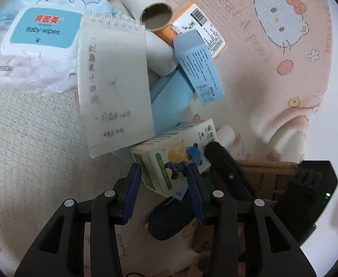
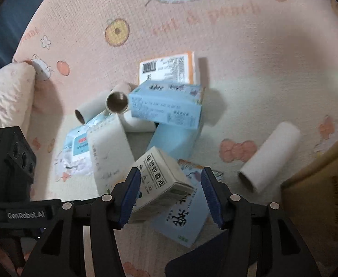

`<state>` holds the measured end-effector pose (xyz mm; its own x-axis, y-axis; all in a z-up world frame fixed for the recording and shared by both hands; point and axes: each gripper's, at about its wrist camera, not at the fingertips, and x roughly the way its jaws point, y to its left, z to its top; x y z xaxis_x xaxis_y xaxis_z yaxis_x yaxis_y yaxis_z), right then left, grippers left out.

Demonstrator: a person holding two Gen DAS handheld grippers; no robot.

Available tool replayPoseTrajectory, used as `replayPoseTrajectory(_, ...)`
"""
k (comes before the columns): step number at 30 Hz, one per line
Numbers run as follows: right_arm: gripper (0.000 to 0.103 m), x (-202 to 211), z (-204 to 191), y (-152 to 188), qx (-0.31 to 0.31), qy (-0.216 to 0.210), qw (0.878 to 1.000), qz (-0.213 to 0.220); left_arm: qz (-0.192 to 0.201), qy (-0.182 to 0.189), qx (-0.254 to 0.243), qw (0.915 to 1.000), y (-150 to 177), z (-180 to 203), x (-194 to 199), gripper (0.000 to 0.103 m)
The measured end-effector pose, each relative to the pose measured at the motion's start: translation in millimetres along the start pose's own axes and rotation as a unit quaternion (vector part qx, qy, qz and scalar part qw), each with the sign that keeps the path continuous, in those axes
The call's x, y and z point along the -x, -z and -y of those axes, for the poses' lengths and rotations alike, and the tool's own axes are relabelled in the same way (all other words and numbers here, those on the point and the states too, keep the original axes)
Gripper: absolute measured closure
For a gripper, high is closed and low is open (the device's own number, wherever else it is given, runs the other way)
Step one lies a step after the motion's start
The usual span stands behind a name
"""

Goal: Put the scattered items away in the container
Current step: 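Grasp the white mosquito-liquid box with the left gripper, then lift the mosquito-liquid box and carry it over the cardboard box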

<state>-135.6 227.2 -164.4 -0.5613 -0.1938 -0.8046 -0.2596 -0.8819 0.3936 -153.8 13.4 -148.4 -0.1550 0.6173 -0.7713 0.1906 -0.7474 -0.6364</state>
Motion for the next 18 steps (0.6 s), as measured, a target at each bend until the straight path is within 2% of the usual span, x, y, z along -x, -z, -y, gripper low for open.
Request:
replayPoseTrajectory(4, 0.051, -6, 4, 2, -0.006, -0.029, 1.000, 0.000, -0.001, 0.003, -0.002, 1.0000, -5, 0, -2, 0.059)
replayPoseTrajectory(10, 0.051, -2, 8, -6, -0.014, -0.020, 1.000, 0.014, 0.002, 0.000, -0.001, 1.0000, -13, -1, 1, 0.064)
replayPoseTrajectory(13, 0.051, -1, 5, -7, -0.015, -0.052, 0.999, 0.007, 0.001, -0.005, -0.009, 1.0000, -17, -1, 2, 0.064)
replayPoseTrajectory(15, 0.051, -2, 0, -4, -0.008, -0.036, 0.999, 0.006, -0.011, 0.004, -0.003, 0.9999, -19, -3, 0, 0.064)
replayPoseTrajectory(18, 0.051, -5, -9, -1, 0.019, -0.011, 1.000, 0.008, -0.007, 0.008, 0.004, 0.9999, -18, -3, -1, 0.064)
